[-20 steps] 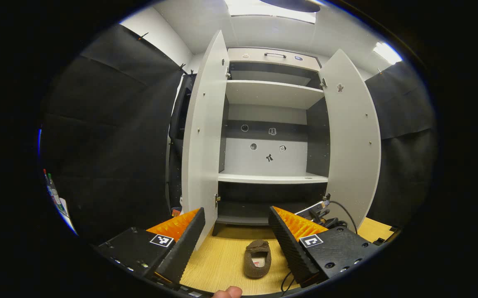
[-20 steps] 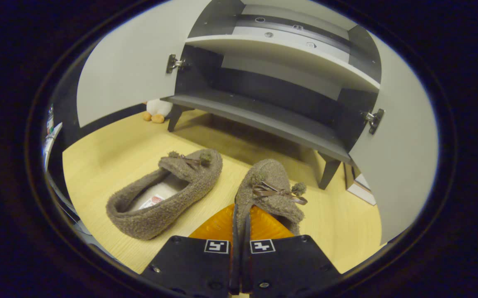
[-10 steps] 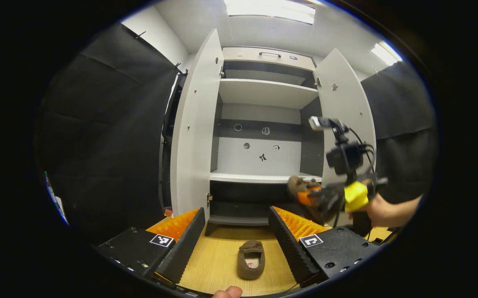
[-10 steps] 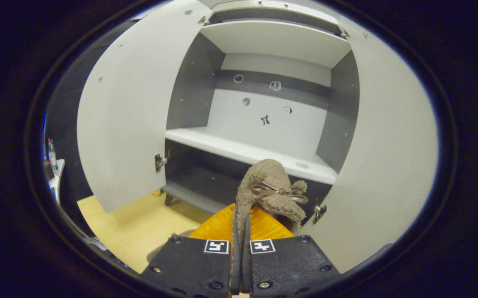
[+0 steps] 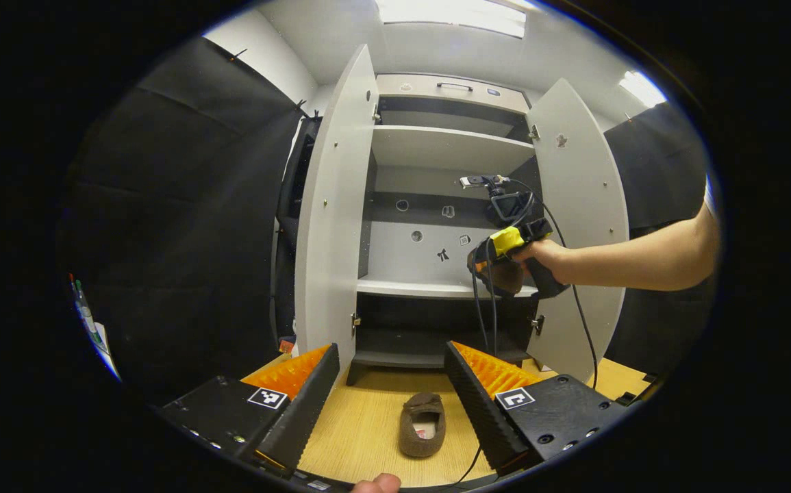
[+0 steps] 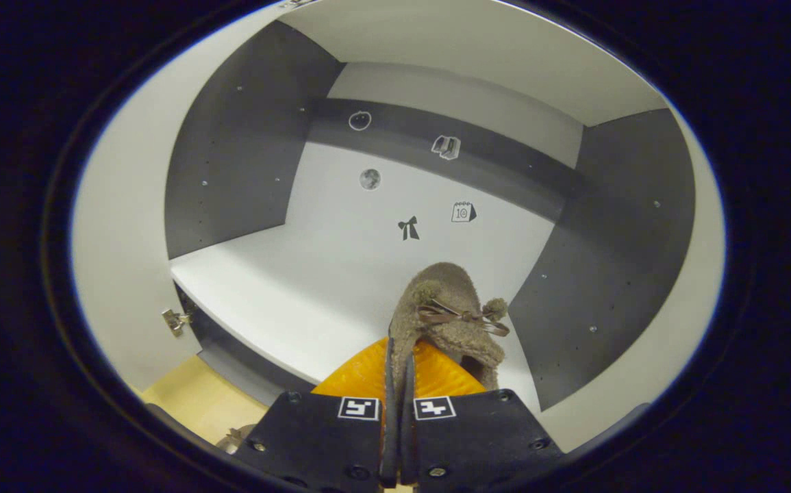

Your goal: Grab one shoe with the right hand and put it into the shoe cabinet, grab the other shoe with the left hand and put it into the shoe cabinet; then close the right door with the right hand and the left door with the left hand.

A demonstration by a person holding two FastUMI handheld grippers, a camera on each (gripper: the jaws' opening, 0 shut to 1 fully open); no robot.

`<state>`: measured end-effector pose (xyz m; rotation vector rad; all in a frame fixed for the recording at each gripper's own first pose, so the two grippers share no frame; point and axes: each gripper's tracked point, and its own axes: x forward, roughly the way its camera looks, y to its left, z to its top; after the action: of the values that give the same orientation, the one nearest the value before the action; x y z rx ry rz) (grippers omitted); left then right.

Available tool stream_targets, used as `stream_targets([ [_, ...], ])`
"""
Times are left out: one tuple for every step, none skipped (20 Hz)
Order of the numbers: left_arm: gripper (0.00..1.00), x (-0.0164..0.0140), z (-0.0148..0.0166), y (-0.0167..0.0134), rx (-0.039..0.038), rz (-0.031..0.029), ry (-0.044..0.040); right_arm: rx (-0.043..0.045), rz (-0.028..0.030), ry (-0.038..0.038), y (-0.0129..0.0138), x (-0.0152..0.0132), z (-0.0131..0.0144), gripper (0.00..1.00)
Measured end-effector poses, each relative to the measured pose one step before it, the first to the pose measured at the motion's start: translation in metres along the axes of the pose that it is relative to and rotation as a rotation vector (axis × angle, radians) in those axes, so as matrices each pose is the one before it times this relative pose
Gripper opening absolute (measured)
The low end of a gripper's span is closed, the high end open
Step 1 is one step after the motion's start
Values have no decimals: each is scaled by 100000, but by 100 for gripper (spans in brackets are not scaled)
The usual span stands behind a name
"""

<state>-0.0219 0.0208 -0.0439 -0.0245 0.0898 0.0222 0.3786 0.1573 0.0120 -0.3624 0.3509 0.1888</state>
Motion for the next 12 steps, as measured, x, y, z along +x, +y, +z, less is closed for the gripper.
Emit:
stream_targets([
  [95, -23, -198, 315, 304, 363, 736, 807, 366, 1865, 289, 766, 193, 6],
  [94, 68, -182, 388, 522, 776, 631, 537, -667, 2727, 44, 280, -170, 6],
  [94, 82, -167, 554, 494, 1277, 469, 344, -41, 2415, 219, 866, -168, 6],
  [94, 103, -130, 372, 132, 993, 503, 356, 158, 2530, 372, 644, -185, 6],
  [94, 81, 1, 294, -319, 708, 352, 409, 565, 2586, 409, 298, -301, 6],
  [95, -27, 13, 193, -630, 396, -14, -122, -582, -206, 66, 207, 310, 7],
  [95, 65, 38, 171, -724, 232, -155, -411, -730, 5, -56, 63, 101, 7],
  [94, 56, 61, 81, -576, 114, -177, -91, -435, -44, -4, 103, 20, 7],
  [95, 64, 112, -7, -326, -107, -174, -208, -685, -283, -94, 82, 71, 7],
  [95, 61, -25, -73, -62, -176, -151, -114, -810, 1, -164, 52, 65, 11],
  [95, 34, 59, -49, 46, -314, -123, 371, -206, -260, -14, 46, 59, 12],
  [95, 128, -38, -126, -169, -215, -42, 571, -751, -857, -87, 127, 171, 17],
])
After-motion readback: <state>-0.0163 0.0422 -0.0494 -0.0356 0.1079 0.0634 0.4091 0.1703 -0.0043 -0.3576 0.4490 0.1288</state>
